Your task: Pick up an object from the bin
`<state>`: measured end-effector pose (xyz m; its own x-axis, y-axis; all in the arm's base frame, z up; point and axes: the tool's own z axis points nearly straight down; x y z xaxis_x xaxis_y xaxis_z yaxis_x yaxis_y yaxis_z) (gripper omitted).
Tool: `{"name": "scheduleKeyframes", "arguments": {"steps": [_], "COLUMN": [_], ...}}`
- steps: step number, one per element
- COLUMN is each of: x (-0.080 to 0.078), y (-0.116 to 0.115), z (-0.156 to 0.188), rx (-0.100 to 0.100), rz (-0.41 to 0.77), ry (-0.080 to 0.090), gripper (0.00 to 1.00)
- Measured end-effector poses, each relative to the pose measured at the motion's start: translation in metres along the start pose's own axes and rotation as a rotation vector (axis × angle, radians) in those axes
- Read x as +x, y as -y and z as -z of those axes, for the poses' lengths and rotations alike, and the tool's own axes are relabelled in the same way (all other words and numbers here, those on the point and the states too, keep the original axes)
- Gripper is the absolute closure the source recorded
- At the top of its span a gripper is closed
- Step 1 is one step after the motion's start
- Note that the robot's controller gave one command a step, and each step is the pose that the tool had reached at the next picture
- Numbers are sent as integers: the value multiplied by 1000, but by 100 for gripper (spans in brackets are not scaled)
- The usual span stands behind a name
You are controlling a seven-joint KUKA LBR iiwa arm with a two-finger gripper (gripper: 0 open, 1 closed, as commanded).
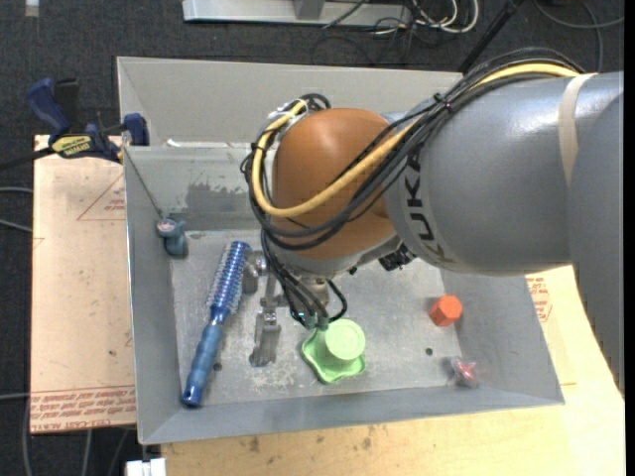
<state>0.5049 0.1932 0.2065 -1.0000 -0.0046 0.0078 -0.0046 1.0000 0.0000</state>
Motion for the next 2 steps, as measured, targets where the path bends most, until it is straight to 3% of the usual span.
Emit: {"name": "scheduleKeyframes", "arguments": {"steps": [1,2], "x": [-51,-93], "y": [-12,-23], "z": [-132,-135], "rx": [-3,2], "rz": [454,793], "ry": [25,14], "gripper": [0,0]}}
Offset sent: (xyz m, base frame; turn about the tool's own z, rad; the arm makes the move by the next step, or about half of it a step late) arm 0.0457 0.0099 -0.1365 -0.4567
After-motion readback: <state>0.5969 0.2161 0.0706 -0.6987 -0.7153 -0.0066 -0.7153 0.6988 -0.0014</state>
